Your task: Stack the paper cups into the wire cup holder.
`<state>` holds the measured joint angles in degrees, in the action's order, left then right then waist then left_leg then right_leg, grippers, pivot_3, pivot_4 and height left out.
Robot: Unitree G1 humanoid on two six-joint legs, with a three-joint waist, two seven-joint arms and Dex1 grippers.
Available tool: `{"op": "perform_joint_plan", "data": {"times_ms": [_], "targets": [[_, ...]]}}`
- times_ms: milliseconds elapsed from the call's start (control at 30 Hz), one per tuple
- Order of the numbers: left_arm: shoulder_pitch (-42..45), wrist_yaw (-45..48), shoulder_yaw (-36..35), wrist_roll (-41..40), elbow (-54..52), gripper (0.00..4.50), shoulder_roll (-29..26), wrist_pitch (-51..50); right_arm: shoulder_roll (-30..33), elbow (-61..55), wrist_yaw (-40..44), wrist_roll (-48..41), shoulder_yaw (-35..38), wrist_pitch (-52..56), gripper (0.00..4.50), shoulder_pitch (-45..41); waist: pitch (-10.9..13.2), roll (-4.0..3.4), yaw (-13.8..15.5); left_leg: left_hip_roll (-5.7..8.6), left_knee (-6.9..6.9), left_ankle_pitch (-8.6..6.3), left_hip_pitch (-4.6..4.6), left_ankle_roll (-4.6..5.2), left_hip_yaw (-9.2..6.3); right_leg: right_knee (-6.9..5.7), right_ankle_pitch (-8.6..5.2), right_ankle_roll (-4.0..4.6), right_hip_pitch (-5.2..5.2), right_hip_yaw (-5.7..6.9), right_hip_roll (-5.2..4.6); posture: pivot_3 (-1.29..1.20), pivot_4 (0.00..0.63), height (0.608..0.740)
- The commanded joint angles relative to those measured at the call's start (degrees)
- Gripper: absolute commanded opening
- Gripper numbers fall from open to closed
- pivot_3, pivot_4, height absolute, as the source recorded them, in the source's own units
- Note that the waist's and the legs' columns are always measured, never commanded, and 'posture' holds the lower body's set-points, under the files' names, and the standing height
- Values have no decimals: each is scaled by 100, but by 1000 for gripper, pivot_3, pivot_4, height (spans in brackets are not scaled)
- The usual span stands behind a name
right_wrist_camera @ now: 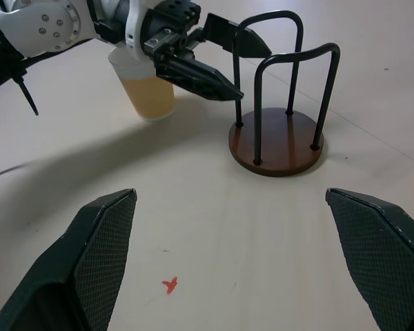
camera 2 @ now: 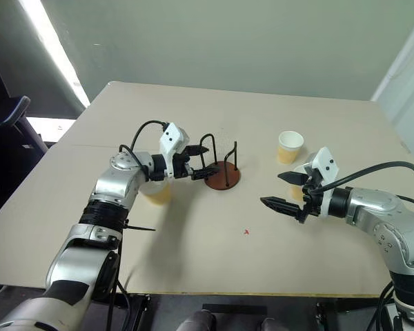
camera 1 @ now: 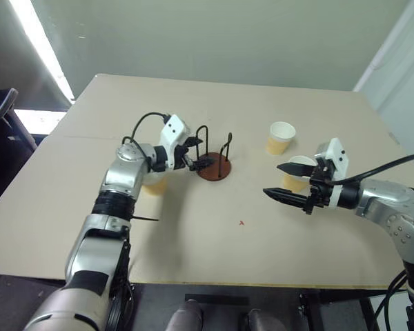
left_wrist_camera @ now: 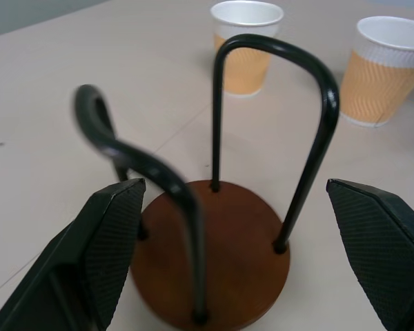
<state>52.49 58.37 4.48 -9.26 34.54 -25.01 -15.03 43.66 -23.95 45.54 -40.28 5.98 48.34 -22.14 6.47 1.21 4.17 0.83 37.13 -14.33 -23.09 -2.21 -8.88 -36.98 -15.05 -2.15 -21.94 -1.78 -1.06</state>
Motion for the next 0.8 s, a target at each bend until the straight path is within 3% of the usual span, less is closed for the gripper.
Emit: {"op": "perform_joint_plan", "data": {"times_ms": [33, 67, 167, 533, 800], "targets": [[197, 34, 21, 29, 68, 4500, 106, 135, 148, -155, 117, -92, 162, -60, 4489, -100, 0, 0, 3, 0, 0, 0, 0, 0, 0, 0, 0, 0, 0, 0, 0, 0, 150, 740], [211, 58, 38, 32, 109, 4500, 136, 150, 169, -155, 132, -90, 164, -61, 4489, -108, 0, 0, 5, 0, 0, 0, 0, 0, 1, 0, 0, 0, 0, 0, 0, 0, 150, 740], [270, 145, 84, 47, 238, 3952, 218, 208, 219, -132, 158, -85, 180, -59, 4500, -148, 0, 0, 13, 0, 1, 0, 0, 0, 2, -1, 0, 0, 0, -1, 0, 0, 150, 740], [432, 450, 44, -52, 150, 71, 226, 210, 288, -118, 150, -86, 250, -60, 4500, -101, 0, 0, 21, 0, 1, 1, 0, 2, 7, 0, 1, -2, 0, -4, 0, 0, 150, 740], [167, 772, 177, -230, -1047, 28, 185, -233, 446, -178, 203, -142, 381, -31, 4500, 0, 0, 0, 22, 1, 3, 1, -6, 5, 10, 1, 2, -4, 0, -4, 0, 0, 150, 740]]}}
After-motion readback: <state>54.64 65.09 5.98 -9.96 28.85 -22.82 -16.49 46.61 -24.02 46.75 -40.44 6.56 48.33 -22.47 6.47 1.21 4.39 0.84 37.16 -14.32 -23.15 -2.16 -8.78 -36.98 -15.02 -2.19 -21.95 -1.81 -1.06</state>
